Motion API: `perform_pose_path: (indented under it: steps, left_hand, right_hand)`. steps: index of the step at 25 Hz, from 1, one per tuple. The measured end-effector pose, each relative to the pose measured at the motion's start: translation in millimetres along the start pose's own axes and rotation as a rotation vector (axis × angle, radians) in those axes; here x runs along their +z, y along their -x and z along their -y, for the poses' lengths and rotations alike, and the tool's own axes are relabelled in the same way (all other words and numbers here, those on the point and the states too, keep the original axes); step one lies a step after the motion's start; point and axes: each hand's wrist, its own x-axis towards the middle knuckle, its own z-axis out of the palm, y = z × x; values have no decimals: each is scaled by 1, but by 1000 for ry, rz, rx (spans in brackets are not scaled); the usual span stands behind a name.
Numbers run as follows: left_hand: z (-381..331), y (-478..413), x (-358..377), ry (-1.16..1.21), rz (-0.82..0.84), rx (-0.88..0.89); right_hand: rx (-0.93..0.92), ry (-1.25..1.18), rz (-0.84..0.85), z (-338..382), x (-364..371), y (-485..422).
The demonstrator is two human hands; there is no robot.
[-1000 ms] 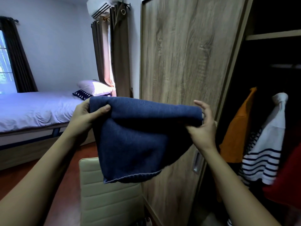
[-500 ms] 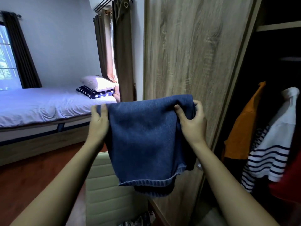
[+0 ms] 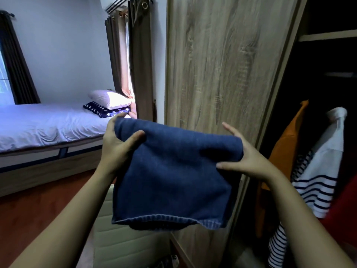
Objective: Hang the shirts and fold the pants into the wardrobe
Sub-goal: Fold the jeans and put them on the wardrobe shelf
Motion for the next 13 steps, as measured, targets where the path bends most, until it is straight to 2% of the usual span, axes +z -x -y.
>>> perform_pose_path:
  steps: [1,4,6,8,9,13]
  left_hand:
    - [1,1,2,-2,24,16]
    - [-1,4,9,-26,83,63]
    - [-5,5,16,-5,110,108]
    - [-5,6,18,11,116,143]
    - [-2,5,18,11,111,156]
    - [15,-2,10,-126,128,122]
  right_hand:
    - [46,37,40,7,-3,4]
    - [66,386,-86,29,-2,0]
    - [132,647,18,37,6,-12]
    - [185,787,179,28,14,-19]
    - [170,841,183,23,18,-19]
    - [59,911,-14,14,31,-15]
